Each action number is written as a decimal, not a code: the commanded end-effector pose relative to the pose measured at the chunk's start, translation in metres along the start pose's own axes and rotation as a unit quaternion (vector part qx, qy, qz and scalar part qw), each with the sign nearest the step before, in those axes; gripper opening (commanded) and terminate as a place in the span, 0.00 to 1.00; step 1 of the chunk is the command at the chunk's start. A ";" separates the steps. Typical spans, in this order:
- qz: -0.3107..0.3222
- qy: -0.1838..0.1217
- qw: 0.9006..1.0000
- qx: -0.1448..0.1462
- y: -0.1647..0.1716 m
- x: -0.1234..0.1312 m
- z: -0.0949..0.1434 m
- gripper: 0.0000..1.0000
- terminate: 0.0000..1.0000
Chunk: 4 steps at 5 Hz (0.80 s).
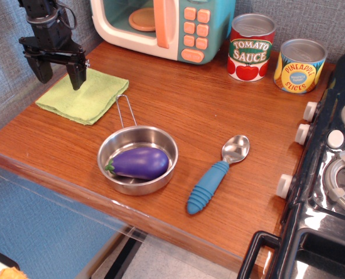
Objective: Move the towel near the cans.
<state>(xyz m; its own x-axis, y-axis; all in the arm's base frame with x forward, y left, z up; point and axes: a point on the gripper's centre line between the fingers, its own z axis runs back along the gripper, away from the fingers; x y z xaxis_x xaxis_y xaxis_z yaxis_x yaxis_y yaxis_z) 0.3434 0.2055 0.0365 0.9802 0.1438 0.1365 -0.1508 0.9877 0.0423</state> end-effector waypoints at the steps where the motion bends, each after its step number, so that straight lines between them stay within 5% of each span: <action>1: -0.024 -0.020 0.999 0.003 -0.015 0.012 0.015 1.00 0.00; 4: -0.033 0.043 0.998 0.005 -0.031 0.012 -0.040 1.00 0.00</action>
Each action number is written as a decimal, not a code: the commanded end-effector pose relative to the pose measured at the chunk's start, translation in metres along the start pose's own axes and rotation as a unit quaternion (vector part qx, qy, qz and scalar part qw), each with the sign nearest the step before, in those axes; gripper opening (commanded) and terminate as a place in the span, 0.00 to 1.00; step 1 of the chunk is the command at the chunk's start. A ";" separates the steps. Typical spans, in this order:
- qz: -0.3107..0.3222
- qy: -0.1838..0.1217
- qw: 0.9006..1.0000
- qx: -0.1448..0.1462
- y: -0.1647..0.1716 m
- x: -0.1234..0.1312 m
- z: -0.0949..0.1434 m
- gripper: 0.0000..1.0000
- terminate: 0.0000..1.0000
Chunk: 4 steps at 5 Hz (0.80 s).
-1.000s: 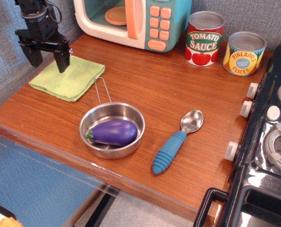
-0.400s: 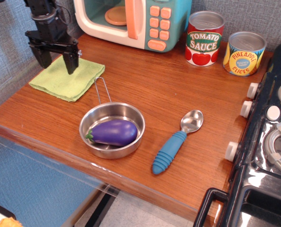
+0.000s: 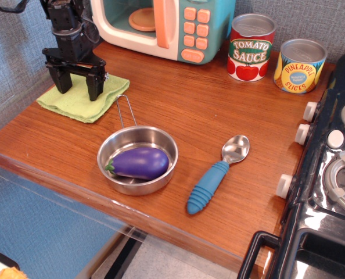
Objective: Move the towel near the cans.
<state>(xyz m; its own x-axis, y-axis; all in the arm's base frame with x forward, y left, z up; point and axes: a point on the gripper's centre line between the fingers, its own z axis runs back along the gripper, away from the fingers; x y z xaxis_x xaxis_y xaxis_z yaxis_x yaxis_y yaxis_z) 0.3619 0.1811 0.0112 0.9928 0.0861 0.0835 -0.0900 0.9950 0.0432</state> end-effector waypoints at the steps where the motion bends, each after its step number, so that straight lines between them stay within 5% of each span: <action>1: -0.001 0.026 1.000 -0.004 -0.008 0.002 -0.020 1.00 0.00; 4: -0.044 0.016 0.995 -0.087 -0.139 0.026 -0.009 1.00 0.00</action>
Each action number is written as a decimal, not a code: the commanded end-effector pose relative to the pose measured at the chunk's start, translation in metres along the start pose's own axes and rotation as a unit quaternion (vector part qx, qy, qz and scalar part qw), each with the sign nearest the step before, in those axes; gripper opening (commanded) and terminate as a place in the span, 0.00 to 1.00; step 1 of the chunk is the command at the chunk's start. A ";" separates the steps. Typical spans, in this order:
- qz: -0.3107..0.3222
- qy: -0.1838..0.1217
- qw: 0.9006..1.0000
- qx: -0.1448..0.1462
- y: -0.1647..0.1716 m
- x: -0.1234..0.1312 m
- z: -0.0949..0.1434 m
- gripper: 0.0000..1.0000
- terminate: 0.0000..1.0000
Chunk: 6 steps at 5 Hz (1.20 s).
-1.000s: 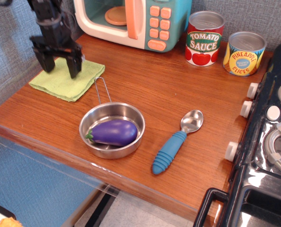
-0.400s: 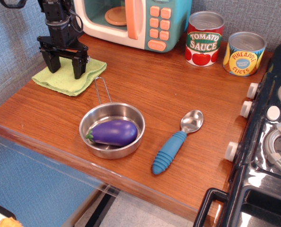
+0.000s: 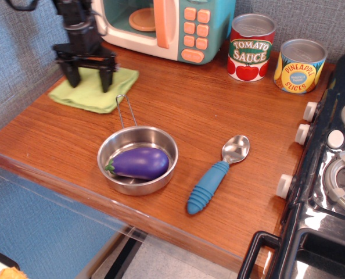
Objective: Move the towel near the cans.
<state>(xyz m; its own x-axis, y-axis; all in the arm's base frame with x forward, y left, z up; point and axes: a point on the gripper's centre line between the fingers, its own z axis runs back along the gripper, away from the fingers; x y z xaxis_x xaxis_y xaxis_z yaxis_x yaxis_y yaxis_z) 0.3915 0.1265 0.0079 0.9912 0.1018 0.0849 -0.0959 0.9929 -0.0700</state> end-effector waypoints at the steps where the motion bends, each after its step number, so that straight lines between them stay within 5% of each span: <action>1: -0.092 0.018 0.995 -0.032 -0.126 -0.006 -0.014 1.00 0.00; 3: -0.090 0.026 0.995 -0.028 -0.190 -0.020 -0.015 1.00 0.00; 4: -0.038 0.016 0.999 -0.030 -0.188 -0.012 -0.009 1.00 0.00; 6: -0.036 -0.022 0.999 -0.020 -0.186 -0.003 0.046 1.00 0.00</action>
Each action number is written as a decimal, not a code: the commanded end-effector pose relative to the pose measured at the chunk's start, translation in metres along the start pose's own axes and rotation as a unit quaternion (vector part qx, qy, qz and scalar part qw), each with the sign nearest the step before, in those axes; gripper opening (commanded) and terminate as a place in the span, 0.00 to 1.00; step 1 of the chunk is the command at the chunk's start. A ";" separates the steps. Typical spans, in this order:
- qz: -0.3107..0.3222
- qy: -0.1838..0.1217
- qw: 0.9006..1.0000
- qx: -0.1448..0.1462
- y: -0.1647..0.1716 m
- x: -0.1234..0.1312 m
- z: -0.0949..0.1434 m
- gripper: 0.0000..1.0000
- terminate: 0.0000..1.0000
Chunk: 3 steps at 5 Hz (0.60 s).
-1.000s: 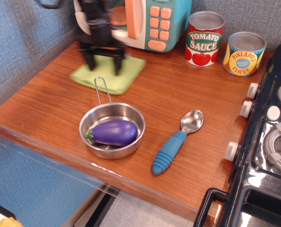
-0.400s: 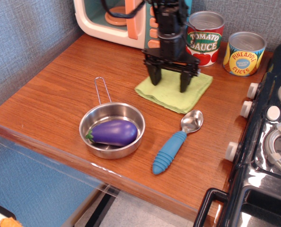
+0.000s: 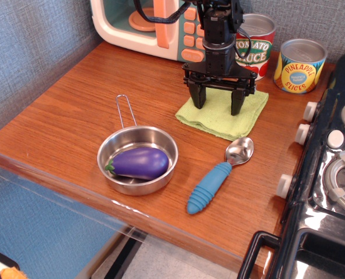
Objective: Move the towel near the cans.
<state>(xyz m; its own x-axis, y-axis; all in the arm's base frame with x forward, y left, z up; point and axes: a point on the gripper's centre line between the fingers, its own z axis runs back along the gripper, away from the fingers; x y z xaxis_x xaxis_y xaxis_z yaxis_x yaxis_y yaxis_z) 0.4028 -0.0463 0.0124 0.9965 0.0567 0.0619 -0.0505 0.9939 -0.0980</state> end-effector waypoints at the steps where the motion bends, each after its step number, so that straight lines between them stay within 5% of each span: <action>1: -0.038 -0.041 0.998 0.000 -0.022 -0.004 0.089 1.00 0.00; 3: -0.072 -0.030 0.997 0.013 -0.015 -0.012 0.107 1.00 0.00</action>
<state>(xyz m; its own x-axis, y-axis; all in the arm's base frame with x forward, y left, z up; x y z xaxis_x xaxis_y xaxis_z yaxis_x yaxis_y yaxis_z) 0.3825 -0.0541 0.0829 0.9951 -0.0907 0.0405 0.0929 0.9941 -0.0554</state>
